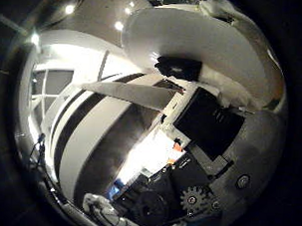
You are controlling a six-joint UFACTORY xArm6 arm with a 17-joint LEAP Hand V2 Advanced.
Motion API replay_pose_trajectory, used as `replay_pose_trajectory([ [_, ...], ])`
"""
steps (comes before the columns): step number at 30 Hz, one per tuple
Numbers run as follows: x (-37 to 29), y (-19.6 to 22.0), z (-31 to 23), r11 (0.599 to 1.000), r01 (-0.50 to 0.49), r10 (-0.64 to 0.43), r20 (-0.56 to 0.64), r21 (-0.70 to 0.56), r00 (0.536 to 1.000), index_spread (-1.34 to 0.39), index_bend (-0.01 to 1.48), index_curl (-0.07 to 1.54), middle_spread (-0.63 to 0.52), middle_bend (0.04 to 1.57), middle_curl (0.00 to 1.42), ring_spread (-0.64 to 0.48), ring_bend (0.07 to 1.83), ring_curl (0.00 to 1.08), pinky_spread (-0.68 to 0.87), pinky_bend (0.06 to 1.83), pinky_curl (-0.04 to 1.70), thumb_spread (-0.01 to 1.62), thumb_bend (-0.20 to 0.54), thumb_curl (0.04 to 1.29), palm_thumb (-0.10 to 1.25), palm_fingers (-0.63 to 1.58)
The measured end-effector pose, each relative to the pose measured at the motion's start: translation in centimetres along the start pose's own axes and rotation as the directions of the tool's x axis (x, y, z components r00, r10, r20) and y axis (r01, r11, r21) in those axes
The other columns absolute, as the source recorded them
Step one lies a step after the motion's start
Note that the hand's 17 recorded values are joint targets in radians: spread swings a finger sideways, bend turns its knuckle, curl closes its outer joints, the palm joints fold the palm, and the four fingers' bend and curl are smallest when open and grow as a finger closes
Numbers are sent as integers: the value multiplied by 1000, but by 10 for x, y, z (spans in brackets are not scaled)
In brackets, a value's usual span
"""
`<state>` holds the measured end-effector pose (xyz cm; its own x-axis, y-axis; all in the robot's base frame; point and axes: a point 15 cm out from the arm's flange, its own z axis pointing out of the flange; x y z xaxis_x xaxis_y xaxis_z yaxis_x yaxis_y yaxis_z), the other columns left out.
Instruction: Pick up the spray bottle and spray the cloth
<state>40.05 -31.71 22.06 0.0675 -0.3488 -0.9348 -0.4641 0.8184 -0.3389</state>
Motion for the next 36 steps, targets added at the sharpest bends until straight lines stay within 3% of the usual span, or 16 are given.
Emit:
replay_pose_trajectory([
  [5, -10, 4, 0, 994, 36, -38, -22, -99, 999, -176, 1100, 691, -71, 1252, 608, -150, 1395, 571, -198, 1294, 653, 806, -6, 611, 1121, 1237],
  [11, -36, 5, -13, 966, 61, -84, -84, -252, 993, -175, 1136, 691, -66, 1301, 591, -145, 1433, 572, -169, 1262, 758, 774, -14, 703, 1130, 1210],
  [20, -108, -8, -36, 885, 128, -223, -165, -447, 961, -175, 1155, 688, -65, 1326, 570, -146, 1449, 565, -162, 1196, 899, 765, -15, 786, 1116, 1205],
  [28, -192, 3, -10, 780, 191, -360, -178, -596, 916, -175, 1156, 683, -64, 1331, 559, -146, 1451, 560, -168, 1143, 988, 773, -14, 822, 1108, 1207],
  [36, -253, 39, 29, 584, 182, -534, -206, -791, 820, -177, 1156, 684, -65, 1336, 557, -146, 1451, 557, -177, 1101, 1057, 777, -15, 844, 1103, 1210],
])
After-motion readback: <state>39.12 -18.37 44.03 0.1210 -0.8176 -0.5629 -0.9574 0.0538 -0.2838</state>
